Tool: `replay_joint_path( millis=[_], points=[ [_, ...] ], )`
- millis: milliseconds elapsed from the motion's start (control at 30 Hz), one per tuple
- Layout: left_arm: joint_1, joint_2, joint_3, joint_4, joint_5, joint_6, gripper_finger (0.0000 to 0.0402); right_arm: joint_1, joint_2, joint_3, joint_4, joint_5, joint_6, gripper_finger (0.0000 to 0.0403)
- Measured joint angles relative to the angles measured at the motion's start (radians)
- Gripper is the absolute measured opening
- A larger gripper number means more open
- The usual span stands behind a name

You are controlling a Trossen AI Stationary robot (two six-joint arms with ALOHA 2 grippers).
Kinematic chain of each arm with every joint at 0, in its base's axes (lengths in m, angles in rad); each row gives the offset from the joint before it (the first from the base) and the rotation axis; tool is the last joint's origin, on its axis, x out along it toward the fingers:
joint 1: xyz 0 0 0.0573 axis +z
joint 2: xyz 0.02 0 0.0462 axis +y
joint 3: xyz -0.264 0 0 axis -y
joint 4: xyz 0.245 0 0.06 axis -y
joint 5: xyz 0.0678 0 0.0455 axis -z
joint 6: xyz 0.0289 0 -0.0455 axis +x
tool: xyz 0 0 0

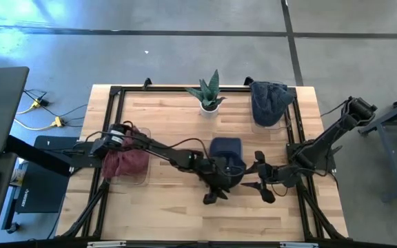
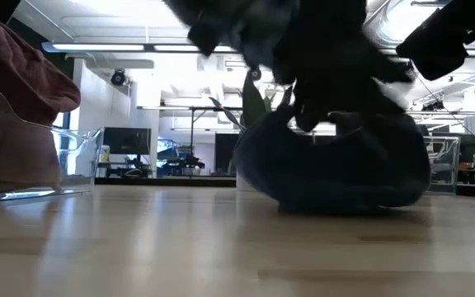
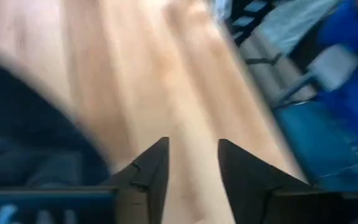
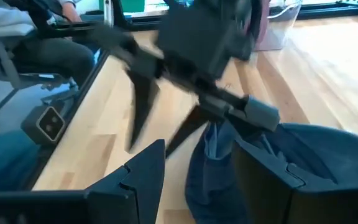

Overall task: Pick & Place hat
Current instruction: Put the blue cap into the right transparent bin

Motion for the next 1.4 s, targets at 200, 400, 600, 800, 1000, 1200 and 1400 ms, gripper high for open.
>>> replay_joint_path(
  millis=[200,400,600,800,1000,1200,1400],
  points=[
    [-0.042,-0.022,0.148,-0.255,-0.043,-0.055,0.0168,0.000,0.000,0.000,-0.001,-0.055,0.070,0.0181],
    [-0.118,-0.025,0.246,-0.575,-0.380,-0.107,0.0170,-0.057,0.094,0.002,0.003,-0.172,0.101,0.0181],
    [-0.128,-0.026,0.198,-0.688,-0.718,-0.247,0.0170,-0.225,0.292,0.076,-0.054,-0.124,0.136,0.0181],
    [-0.093,-0.025,0.147,-0.732,-0.716,-0.298,0.0170,-0.369,0.406,0.147,-0.356,-0.144,0.367,0.0181],
    [-0.112,-0.044,0.179,-0.777,-0.752,-0.283,0.0170,-0.383,0.393,0.150,-0.394,-0.154,0.362,0.0181],
    [-0.149,-0.049,0.220,-0.923,-0.838,-0.269,0.0170,-0.311,0.232,0.150,-0.402,-0.125,0.314,0.0181],
    [-0.207,-0.039,0.226,-0.904,-0.973,-0.058,0.0170,-0.220,0.253,0.149,-0.331,-0.217,0.074,0.0181]
  ],
)
